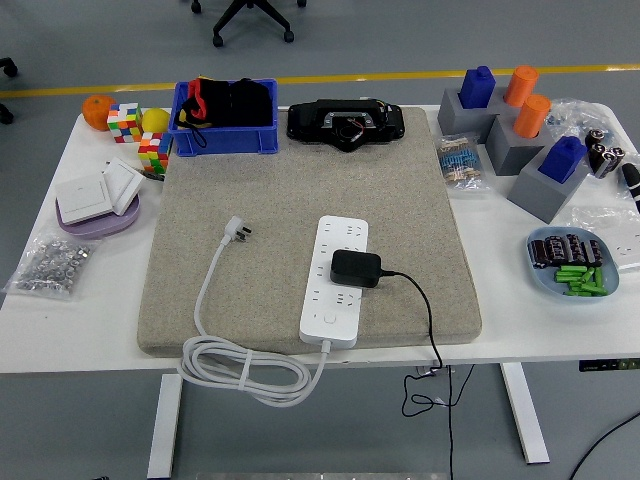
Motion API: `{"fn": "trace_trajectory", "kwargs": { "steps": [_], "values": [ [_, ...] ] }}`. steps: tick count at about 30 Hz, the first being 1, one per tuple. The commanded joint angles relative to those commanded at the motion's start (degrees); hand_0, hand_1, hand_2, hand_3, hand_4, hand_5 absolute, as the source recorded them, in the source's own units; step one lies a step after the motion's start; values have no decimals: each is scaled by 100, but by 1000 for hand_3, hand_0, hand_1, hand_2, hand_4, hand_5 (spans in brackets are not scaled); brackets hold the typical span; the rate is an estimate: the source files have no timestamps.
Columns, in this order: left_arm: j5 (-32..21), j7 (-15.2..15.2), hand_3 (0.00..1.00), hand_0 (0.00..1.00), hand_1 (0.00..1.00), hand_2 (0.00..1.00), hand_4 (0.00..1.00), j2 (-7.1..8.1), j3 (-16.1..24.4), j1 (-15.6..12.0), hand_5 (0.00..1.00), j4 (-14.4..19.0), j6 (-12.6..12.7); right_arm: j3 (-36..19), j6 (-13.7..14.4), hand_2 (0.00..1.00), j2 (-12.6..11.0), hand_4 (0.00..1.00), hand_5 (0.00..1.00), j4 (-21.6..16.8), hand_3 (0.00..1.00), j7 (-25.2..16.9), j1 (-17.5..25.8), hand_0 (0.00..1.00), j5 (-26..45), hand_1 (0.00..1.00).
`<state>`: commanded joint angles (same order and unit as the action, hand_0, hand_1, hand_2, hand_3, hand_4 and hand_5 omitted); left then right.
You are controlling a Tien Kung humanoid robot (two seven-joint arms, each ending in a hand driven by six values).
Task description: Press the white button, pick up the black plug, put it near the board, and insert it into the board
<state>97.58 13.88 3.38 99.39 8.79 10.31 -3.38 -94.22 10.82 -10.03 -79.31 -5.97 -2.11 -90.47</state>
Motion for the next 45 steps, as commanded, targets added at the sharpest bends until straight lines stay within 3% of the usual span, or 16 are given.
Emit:
{"fn": "trace_trajectory", "kwargs": {
  "steps": [4,7,10,12,16,17,20,22,23,28,29,34,35,40,41,45],
  "values": [
    [417,-56,998,998,998,998,824,1,551,9,937,0,-35,6,0,957,1,998,939,10,966,11,2,998,-8,992],
    [982,-154,998,998,998,998,863,7,982,12,998,0,-94,14,1,956,-2,998,931,10,963,13,5,998,-12,990],
    [1375,-67,998,998,998,998,863,14,1217,6,998,0,-148,28,-3,956,-7,998,931,11,963,25,11,998,-17,990],
    [1202,-65,998,998,998,998,881,20,1038,-5,998,0,-107,35,-3,955,-5,998,924,13,961,25,14,998,-16,990],
    [352,-423,998,998,998,998,881,39,190,-33,998,0,108,46,-2,955,-4,998,924,13,961,29,23,998,-22,990],
    [116,-535,998,967,973,913,876,39,-51,-36,855,0,158,47,-1,953,-5,998,923,14,956,30,25,998,-23,988],
    [-426,-932,998,967,973,913,876,12,-572,-49,855,0,385,46,10,953,-7,998,923,16,956,26,35,998,-35,988],
    [-526,-1144,998,967,973,913,876,-1,-664,-55,855,0,494,45,15,953,-8,998,923,15,956,25,37,998,-44,988],
    [-611,-1221,523,604,561,462,844,-2,-729,-51,571,0,530,44,19,951,-9,998,921,12,946,22,35,998,-46,989],
    [-497,-1373,523,604,561,462,844,10,-601,-33,571,0,627,38,17,951,-15,998,921,7,946,29,27,998,-57,989],
    [-449,-1396,288,314,293,274,794,14,-546,-34,342,0,639,38,12,944,-16,998,918,6,933,37,27,998,-60,986],
    [-317,-1487,288,314,293,274,794,21,-375,-38,342,0,686,32,2,944,-17,998,918,4,933,54,32,998,-65,986],
    [-281,-1509,138,211,129,153,743,18,-334,-40,256,0,693,32,3,938,-16,998,915,4,930,55,34,998,-65,984],
    [268,-1760,138,211,129,153,743,-10,140,-56,256,0,697,26,-10,938,-10,998,915,2,930,82,36,998,-76,984],
    [340,-1831,48,130,47,83,567,-13,209,-57,265,0,705,27,-12,932,-9,998,914,-2,925,89,37,998,-80,982],
    [534,-2147,48,130,47,83,567,-11,432,-55,265,0,739,27,-14,932,-11,998,914,-20,925,107,41,998,-102,982]
  ]
}}
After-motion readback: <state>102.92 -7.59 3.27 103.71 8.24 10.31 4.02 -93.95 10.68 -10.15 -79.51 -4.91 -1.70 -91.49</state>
